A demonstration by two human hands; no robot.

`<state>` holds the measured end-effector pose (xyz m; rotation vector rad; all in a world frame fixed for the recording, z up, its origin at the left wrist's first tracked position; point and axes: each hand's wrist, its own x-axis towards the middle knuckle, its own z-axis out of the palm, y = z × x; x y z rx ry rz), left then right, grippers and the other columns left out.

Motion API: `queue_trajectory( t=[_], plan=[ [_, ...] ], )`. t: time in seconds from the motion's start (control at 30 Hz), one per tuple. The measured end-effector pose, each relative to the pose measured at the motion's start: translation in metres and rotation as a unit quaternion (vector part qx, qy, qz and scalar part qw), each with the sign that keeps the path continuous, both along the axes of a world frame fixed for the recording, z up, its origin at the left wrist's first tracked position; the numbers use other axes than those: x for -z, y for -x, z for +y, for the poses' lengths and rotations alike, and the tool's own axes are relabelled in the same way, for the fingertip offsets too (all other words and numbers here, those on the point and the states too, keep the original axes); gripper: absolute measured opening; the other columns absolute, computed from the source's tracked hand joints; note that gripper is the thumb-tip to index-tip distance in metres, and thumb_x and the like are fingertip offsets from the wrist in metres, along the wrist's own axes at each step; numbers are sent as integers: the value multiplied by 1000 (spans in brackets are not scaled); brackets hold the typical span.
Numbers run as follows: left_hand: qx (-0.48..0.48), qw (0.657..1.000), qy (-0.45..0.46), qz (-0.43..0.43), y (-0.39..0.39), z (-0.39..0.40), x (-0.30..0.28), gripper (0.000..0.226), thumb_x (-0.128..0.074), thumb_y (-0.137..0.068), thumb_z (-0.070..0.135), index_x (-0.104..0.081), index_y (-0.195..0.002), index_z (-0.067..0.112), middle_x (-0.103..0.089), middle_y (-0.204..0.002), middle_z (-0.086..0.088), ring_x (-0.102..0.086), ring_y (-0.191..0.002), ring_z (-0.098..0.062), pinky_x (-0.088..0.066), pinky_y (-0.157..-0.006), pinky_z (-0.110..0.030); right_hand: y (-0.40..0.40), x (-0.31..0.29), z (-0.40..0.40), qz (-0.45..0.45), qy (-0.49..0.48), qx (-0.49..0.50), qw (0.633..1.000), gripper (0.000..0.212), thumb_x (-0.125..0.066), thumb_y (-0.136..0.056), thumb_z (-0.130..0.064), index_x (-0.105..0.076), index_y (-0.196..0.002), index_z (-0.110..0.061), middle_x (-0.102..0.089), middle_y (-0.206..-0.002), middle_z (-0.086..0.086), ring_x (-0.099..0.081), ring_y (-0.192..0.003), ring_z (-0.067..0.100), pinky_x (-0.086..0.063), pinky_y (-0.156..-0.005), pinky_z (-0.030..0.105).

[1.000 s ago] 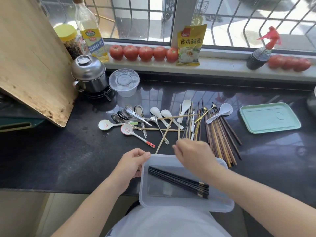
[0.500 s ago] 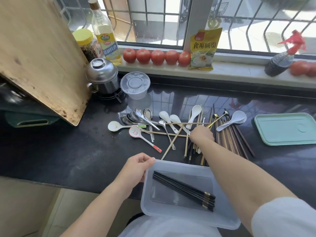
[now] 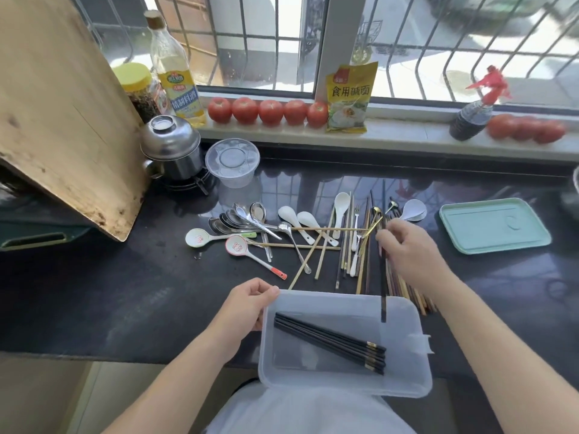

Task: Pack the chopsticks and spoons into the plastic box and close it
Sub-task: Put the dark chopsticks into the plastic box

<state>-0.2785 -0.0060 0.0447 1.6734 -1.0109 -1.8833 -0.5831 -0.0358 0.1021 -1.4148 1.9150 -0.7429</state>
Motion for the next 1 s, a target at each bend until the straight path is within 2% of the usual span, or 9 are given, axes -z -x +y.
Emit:
queue_trajectory(
  t=[0.1,0.2,0.27,0.47,0.63,0.77,0.83,0.9,1.0],
  plan=[
    [6,999,-29,14,-2,-3,0,22,-67,-101,28,-62,-84,15,-63,-81,-8,-55,-75,-24,-54,-73,-37,-37,-11,44,158,96,-294,938,17,-51,-100,-31,-52,-85,-23,-53,-74,-9,-48,-63,15,-40,-59,31],
    [15,997,-61,42,-6,-7,-1,23,-70,-98,29,-59,-81,19,-59,-82,-8,-54,-75,-23,-52,-70,-33,-57,28,75,322,0,-491,809,20,-38,-104,-32,-52,-95,-21,-59,-85,-2,-54,-66,25,-45,-57,39],
    [20,997,-62,45,-7,-9,-1,25,-71,-98,29,-58,-78,20,-59,-79,-6,-54,-72,-21,-51,-70,-32,-66,53,81,379,-86,-507,769,17,-40,-104,-23,-54,-97,-16,-63,-88,6,-59,-71,32,-49,-60,42],
    [18,998,-52,34,-5,-6,-3,25,-69,-99,28,-58,-78,19,-63,-75,-3,-58,-68,-20,-51,-71,-33,-101,80,71,441,-183,-484,733,20,-48,-93,2,-57,-109,-5,-68,-102,15,-66,-90,35,-46,-66,38],
    [18,998,-50,32,-6,-5,-3,25,-69,-99,29,-59,-79,18,-63,-75,-4,-57,-69,-20,-52,-73,-35,-103,77,67,427,-215,-432,765,21,-53,-92,0,-57,-112,-6,-67,-107,15,-65,-96,34,-42,-65,36],
    [24,998,-51,24,-6,-6,-2,25,-69,-99,30,-59,-78,19,-63,-76,-5,-57,-73,-22,-51,-73,-35,-91,30,49,240,-212,-416,851,21,-52,-100,-34,-63,-98,-16,-67,-92,5,-58,-81,22,-44,-68,35],
    [29,998,-51,21,-6,-7,-3,25,-69,-99,30,-59,-79,19,-62,-74,-4,-57,-75,-23,-51,-75,-36,-81,12,33,118,-182,-328,919,24,-56,-98,-37,-63,-82,-20,-65,-73,-5,-56,-64,7,-48,-65,31],
    [30,998,-51,20,-6,-8,-4,25,-69,-99,30,-59,-79,19,-62,-73,-3,-57,-76,-24,-50,-77,-38,-62,17,8,71,-130,-170,974,25,-58,-97,-34,-64,-77,-21,-66,-70,-5,-58,-63,7,-50,-64,31],
    [32,998,-53,19,-6,-7,-6,26,-69,-99,30,-59,-78,19,-62,-78,-6,-56,-79,-25,-50,-78,-39,-27,51,-27,160,-170,-64,970,21,-52,-97,-28,-66,-82,-21,-69,-81,0,-63,-79,21,-54,-73,35]
  ],
)
